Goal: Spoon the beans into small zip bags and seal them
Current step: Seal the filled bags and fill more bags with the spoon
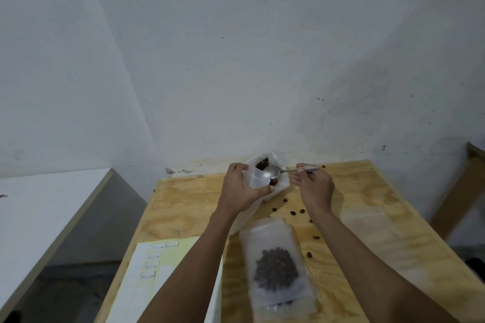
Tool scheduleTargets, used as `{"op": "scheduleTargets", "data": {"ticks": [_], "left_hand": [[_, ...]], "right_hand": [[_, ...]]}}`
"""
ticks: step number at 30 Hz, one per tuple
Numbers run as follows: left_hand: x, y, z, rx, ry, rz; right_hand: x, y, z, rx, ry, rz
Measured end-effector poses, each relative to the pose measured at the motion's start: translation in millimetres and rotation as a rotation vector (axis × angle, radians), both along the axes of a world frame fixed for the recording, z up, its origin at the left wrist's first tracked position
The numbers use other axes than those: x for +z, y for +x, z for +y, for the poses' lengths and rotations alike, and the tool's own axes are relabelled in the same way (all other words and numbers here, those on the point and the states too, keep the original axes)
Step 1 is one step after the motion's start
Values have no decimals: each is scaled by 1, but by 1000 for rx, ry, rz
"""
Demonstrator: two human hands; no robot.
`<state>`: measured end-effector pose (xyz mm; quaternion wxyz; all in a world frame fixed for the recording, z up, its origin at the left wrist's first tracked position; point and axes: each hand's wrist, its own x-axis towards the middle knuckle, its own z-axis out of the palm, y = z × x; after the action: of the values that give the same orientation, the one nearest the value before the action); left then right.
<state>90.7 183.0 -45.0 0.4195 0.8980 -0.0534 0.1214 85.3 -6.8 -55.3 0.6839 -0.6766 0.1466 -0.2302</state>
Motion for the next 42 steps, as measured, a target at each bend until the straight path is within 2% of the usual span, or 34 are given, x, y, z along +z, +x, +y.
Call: {"op": "scheduleTargets", "data": {"ticks": [4,9,15,18,23,27,35,42], "left_hand": [[2,-5,-2,-20,14,-66],[1,-6,-4,-56,30,-132],[-2,-3,-9,-76,27,-144],[-3,-4,-8,-68,17,-133],[-1,-6,-3,-54,10,-90],[0,-8,3,-48,13,-50],[6,-26,5,-23,93,-110],[10,-35,6,20,152,-68]], "right_hand": [[-8,-7,1,29,-89,-43],[-16,-8,6,82,-18,65],[-11,3,12,128,129,240],[-11,5,13,120,276,285],[-8,3,15,95,402,281],[-8,3,11,46,394,273],[22,-2,0,22,400,192],[51,-10,-1,64,381,131]]}}
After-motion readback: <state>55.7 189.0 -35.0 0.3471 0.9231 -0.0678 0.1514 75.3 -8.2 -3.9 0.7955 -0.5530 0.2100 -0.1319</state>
